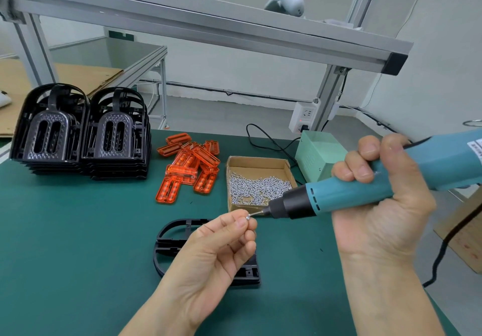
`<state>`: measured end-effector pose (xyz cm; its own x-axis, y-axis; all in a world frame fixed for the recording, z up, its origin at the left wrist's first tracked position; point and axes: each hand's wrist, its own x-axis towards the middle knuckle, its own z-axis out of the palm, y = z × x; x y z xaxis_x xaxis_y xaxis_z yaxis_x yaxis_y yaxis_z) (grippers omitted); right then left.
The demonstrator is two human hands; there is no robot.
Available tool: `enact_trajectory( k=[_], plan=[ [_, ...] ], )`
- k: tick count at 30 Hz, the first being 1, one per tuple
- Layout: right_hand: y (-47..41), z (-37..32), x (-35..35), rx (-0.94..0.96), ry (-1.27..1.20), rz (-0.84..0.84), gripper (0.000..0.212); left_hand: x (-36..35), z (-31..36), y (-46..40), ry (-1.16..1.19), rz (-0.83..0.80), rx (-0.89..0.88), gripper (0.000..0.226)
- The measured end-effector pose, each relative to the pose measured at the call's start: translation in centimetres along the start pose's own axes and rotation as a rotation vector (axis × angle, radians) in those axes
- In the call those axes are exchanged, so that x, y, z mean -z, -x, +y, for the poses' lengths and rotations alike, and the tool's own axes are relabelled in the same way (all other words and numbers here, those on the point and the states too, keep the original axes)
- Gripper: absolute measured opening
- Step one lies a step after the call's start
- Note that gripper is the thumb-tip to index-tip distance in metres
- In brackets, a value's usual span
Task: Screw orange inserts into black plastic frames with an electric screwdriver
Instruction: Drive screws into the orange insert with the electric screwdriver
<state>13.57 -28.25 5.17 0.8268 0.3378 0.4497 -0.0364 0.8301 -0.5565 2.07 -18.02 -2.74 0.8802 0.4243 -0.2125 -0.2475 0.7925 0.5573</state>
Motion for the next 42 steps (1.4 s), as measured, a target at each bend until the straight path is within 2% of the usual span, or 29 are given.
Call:
enact_trajectory(
  k=[5,11,20,27,35,39,42],
  plan=[
    [0.0,-0.2,-0.1,0.003,0.005,-0.008,0.013,-0.1,0.0,-0.1,-0.006,0.005,-0.021,0.011],
    [0.1,0.0,0.0,-0.002,0.006,-0.010,0.017,-0.1,-0.1,0.0,-0.024,0.010,-0.028,0.011],
    [0.0,0.4,0.3,0.012,0.033,-0.030,0.010,-0.1,-0.3,0.0,-0.256,0.064,-0.215,0.010],
    [0.4,1.1,1.1,0.023,0.012,0.030,0.009,0.1,-0.6,-0.3,-0.256,0.101,-0.179,0.010],
    [0.2,1.1,2.0,-0.063,-0.101,0.018,0.014,0.4,0.7,-0.3,-0.383,0.041,-0.196,0.012],
    [0.1,1.4,2.3,-0.134,-0.118,0.016,0.006,0.7,1.1,-0.2,-0.438,0.000,-0.219,0.011],
    [0.1,1.5,2.7,-0.167,-0.119,-0.015,0.008,0.9,1.4,-0.1,-0.496,-0.023,-0.243,0.012]
  ],
)
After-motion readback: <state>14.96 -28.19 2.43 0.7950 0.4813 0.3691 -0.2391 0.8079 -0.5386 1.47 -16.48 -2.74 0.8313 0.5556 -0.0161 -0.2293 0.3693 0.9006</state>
